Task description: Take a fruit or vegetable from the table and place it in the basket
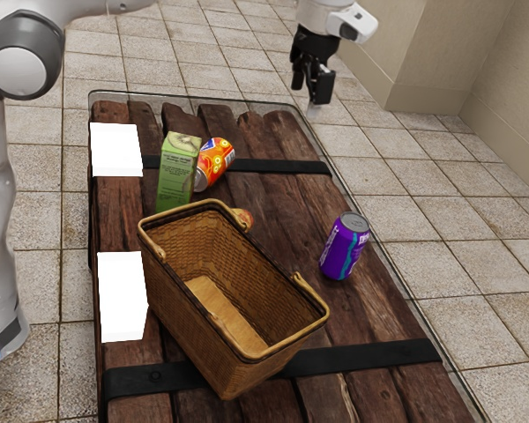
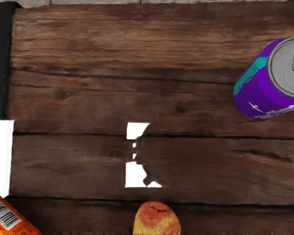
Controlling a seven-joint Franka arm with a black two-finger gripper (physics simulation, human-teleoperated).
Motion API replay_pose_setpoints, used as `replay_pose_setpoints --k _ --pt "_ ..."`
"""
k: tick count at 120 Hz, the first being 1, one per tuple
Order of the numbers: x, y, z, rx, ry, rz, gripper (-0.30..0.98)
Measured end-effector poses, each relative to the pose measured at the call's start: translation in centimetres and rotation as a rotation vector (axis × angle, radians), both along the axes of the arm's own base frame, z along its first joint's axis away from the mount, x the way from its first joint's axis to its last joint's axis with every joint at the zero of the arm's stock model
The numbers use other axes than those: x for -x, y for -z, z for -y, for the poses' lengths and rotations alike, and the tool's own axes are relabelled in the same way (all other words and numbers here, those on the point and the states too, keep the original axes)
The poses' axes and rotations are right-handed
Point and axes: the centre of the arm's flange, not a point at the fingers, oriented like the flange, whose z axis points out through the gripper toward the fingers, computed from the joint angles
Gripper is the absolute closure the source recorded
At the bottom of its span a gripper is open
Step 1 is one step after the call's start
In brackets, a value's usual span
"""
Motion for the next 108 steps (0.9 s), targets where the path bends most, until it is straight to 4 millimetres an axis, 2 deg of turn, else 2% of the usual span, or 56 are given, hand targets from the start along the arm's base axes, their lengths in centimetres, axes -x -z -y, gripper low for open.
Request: replay_pose_setpoints --k 14,16,23,26,30,33,44,53,62,75,88,96,108 --pt "0.2 0.0 -1.0 -0.003 -0.018 -0.008 0.00" --pt "0.5 -0.8 -1.2 -0.004 -0.021 0.006 0.00" --pt "2.4 -6.9 -1.6 -0.004 -0.033 0.121 0.00" --pt "3.3 -8.8 -1.8 -0.003 -0.037 0.156 0.00" --pt "3.5 -9.6 -2.2 -0.002 -0.045 0.168 0.00" --pt "3.2 -9.3 -2.5 -0.002 -0.052 0.157 0.00" --pt "0.7 -6.3 -3.8 -0.005 -0.082 0.082 0.00" --pt "-1.6 -2.9 -4.8 -0.005 -0.101 0.009 0.00" --pt "-4.2 0.9 -4.5 -0.005 -0.094 -0.065 0.00" --pt "-6.1 4.4 -3.7 -0.005 -0.081 -0.134 0.00" --pt "-7.0 7.3 -3.7 0.005 -0.080 -0.190 0.00" --pt "-6.9 11.9 -3.7 0.039 -0.076 -0.252 0.00" --pt "-4.5 17.2 -3.2 0.074 -0.064 -0.284 0.00"
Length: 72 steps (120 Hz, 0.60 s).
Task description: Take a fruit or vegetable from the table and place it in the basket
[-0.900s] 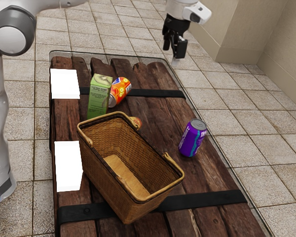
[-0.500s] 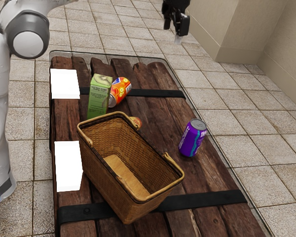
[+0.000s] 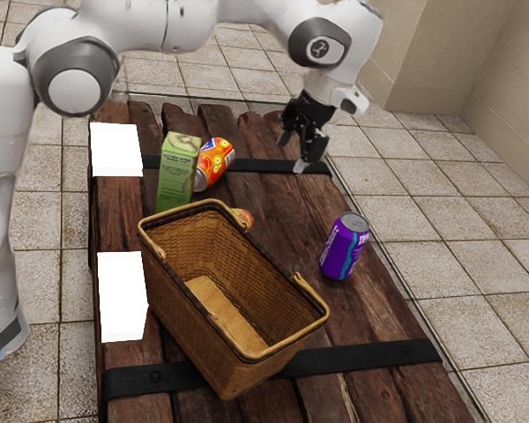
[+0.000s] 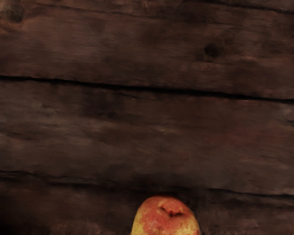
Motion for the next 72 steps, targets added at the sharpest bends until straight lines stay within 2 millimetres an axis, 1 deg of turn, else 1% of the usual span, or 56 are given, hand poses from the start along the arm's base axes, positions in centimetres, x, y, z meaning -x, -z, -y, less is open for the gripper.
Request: replay_pose_setpoints --k 9,17,30,46,67,72 --pt "1.5 2.6 0.3 0.014 0.003 0.020 0.00" --pt "1.9 3.8 0.1 0.019 -0.002 0.051 0.00" --pt "2.4 4.3 -0.6 0.021 -0.014 0.098 0.00" --pt "4.6 3.9 -1.0 0.026 -0.024 0.143 0.00" --pt "6.3 6.6 -0.7 0.030 -0.021 0.125 0.00" --pt "6.6 7.3 -0.9 0.031 -0.024 0.123 0.00"
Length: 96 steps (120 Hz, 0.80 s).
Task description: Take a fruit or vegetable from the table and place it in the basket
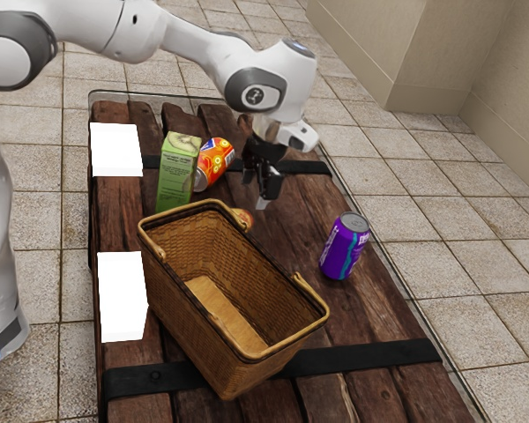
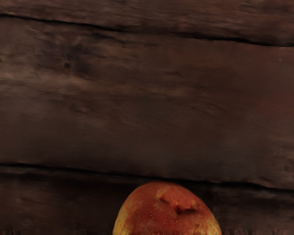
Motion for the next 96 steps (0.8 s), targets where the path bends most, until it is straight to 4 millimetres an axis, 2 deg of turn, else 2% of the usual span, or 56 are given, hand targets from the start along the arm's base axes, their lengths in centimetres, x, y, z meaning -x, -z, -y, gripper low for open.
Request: replay_pose_setpoints --k 20,44,71,96 --pt "0.7 1.0 -1.9 0.001 -0.036 0.004 0.00" --pt "0.6 0.9 -1.3 -0.001 -0.025 0.020 0.00" --pt "1.9 1.2 -1.4 0.004 -0.028 0.019 0.00" --pt "2.0 1.4 -1.0 0.003 -0.020 0.019 0.00"
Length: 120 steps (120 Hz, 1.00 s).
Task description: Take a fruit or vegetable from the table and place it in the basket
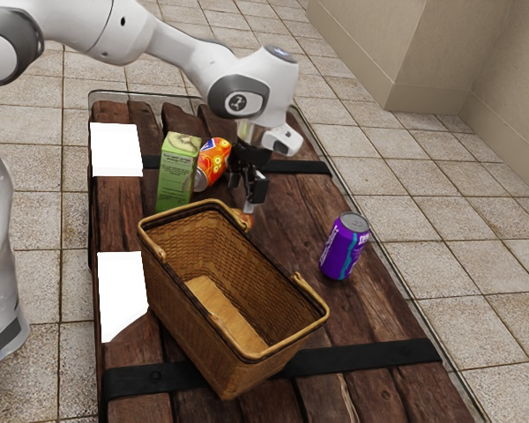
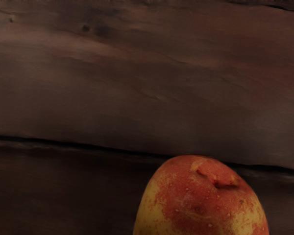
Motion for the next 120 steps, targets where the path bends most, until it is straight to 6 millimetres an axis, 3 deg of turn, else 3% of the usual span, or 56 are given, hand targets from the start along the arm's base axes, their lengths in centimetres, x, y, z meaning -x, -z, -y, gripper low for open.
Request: replay_pose_setpoints --k 54,91,114,120 --pt "0.2 0.4 1.7 -0.003 0.033 -0.008 0.00" --pt "-0.2 3.1 1.7 -0.003 0.033 -0.046 0.00" --pt "-0.4 3.8 1.6 -0.004 0.029 -0.051 0.00" --pt "-0.4 4.0 1.5 -0.004 0.027 -0.053 0.05"
